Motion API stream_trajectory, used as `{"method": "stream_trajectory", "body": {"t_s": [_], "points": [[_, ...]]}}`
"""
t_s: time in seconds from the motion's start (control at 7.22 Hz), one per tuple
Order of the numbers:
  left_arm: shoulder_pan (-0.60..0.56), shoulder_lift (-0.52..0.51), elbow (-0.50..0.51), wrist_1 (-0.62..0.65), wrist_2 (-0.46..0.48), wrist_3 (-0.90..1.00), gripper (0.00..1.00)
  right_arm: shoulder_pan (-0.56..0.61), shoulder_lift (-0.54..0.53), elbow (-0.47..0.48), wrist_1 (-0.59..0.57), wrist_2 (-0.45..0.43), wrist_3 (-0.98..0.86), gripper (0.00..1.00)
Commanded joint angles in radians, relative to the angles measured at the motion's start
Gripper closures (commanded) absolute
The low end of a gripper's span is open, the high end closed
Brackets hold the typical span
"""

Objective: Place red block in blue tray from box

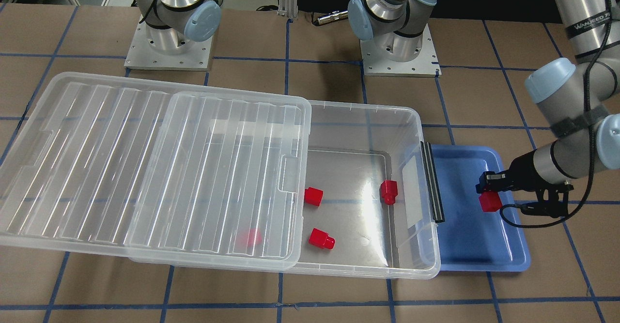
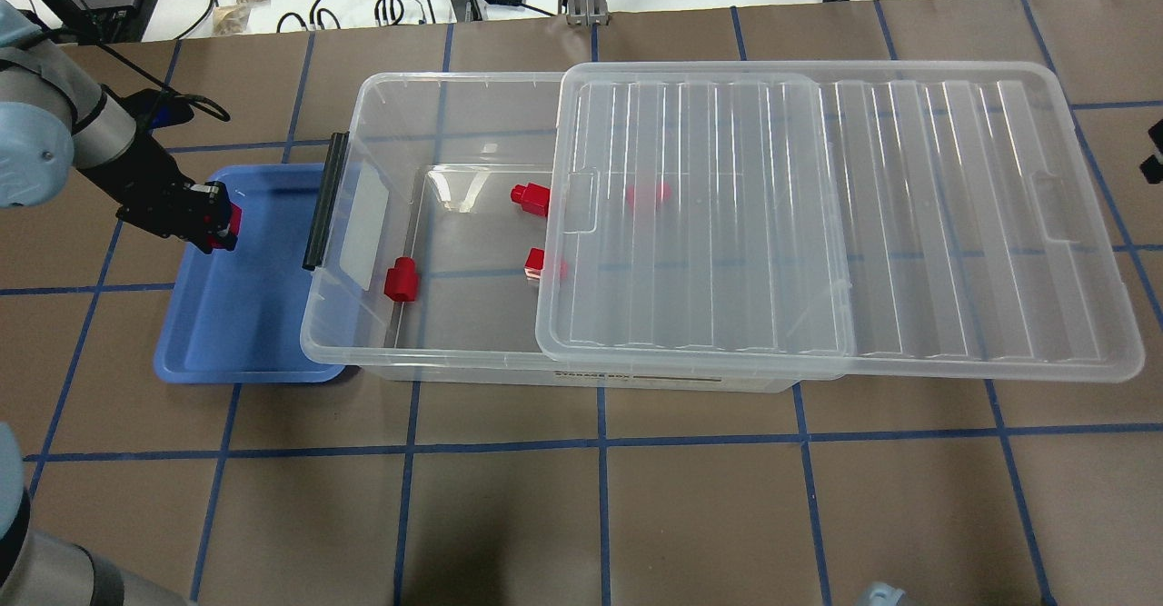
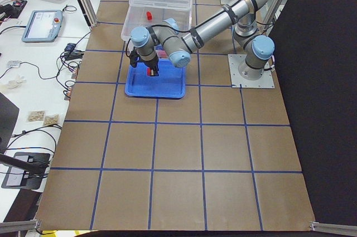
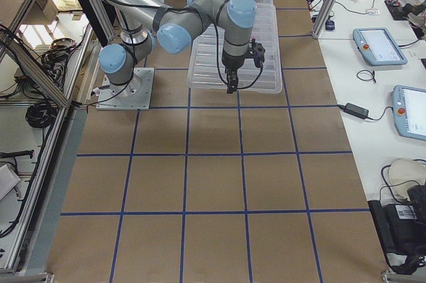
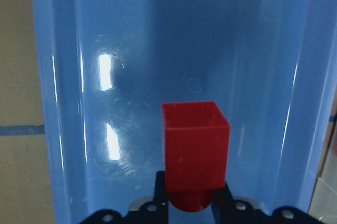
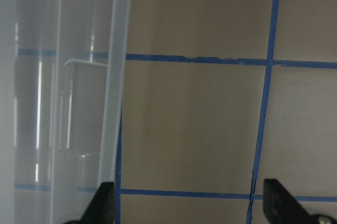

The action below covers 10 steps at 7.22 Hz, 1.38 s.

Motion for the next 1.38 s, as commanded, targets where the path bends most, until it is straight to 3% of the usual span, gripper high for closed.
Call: {"method": "stream_trajectory", "body": {"t_s": [0.0,0.14,0.42,0.69,1.11,1.25], "points": [[0.0,-0.062,0.0,0.012,0.0,0.053,1.0,-0.012,0.101,0.0,-0.054,0.001,-0.02,0.0],[-0.001,-0.067,-0.003,0.012,0.002,0.079,1.0,-0.012,0.121,0.0,-0.082,0.001,-0.015,0.0],[-0.001,-0.069,-0.004,0.012,0.003,0.096,0.15,-0.001,0.129,0.0,-0.085,0.001,0.053,0.0],[-0.001,-0.067,-0.001,0.012,0.003,0.093,0.0,0.038,0.123,-0.002,-0.085,0.008,0.098,0.0],[-0.02,0.008,0.046,-0.003,0.005,0.084,0.0,0.092,0.126,0.021,-0.086,0.019,0.142,0.0],[-0.021,0.055,0.1,-0.122,0.02,0.063,0.0,0.112,0.12,0.032,-0.094,0.018,0.152,0.0]]}}
